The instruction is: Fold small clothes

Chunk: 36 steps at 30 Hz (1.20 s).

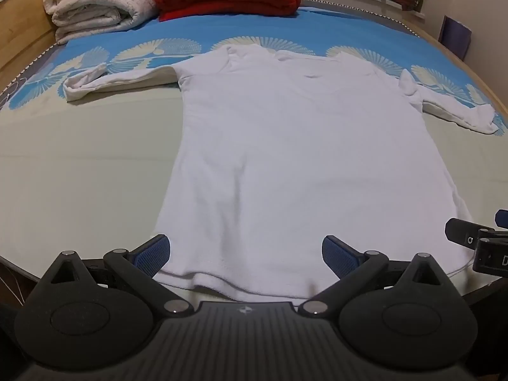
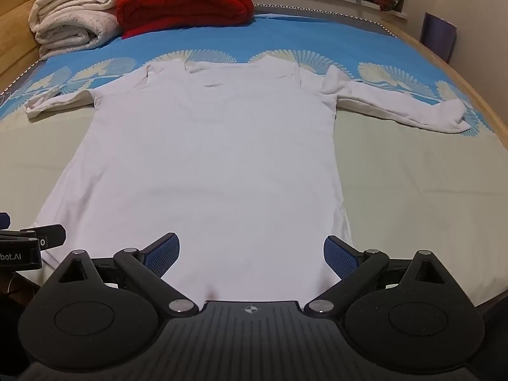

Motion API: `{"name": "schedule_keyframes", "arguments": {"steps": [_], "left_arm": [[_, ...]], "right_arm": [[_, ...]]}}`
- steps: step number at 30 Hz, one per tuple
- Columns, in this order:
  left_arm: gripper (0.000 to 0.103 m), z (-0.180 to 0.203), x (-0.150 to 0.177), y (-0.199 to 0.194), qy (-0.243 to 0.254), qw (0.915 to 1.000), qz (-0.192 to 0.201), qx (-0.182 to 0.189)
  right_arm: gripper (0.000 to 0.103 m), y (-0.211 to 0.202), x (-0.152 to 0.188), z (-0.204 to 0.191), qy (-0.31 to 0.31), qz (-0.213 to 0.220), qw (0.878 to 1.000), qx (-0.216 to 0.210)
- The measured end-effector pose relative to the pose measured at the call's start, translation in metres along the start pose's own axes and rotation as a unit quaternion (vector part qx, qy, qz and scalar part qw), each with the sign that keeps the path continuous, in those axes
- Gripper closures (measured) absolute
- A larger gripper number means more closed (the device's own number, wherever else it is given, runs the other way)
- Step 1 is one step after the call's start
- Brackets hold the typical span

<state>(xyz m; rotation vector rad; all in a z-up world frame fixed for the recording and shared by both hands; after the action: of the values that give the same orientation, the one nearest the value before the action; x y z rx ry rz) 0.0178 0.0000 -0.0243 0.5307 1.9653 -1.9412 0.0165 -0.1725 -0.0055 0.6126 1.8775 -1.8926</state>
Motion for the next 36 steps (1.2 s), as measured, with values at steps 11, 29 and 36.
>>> {"name": "schedule_keyframes", "arguments": {"steps": [11, 29, 36], "left_arm": [[0.001, 0.002, 0.0, 0.0, -0.002, 1.0, 0.0, 0.001], [0.029, -0.068, -0.053, 0.012, -0.02, 0.9989, -0.041, 0.005], [0.04, -0.141, -0.042, 0.069, -0.16, 0.9765, -0.122, 0.077]], "right_arm": [[0.006, 0.005, -0.001, -0.002, 0.0, -0.004, 1.0, 0.003], [0.014, 0.02, -0.009, 0.031, 0.077, -0.011, 0.997, 0.025], [0.016, 0.048, -0.003, 0.073, 0.163, -0.063, 0.984, 0.035]]}}
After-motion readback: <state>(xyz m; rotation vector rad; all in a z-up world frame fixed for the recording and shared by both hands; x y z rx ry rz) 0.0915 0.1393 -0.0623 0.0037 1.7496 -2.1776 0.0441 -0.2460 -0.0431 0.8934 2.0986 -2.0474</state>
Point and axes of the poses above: each gripper's, at about its wrist camera, not at the fingertips, and y roughly the way its jaws point, z to its right, x to its underside, the point moved 3 cm from there along y, roughly the way its jaws point, and after that the axes turned 7 degrees about -z, right-handed, at the moved point
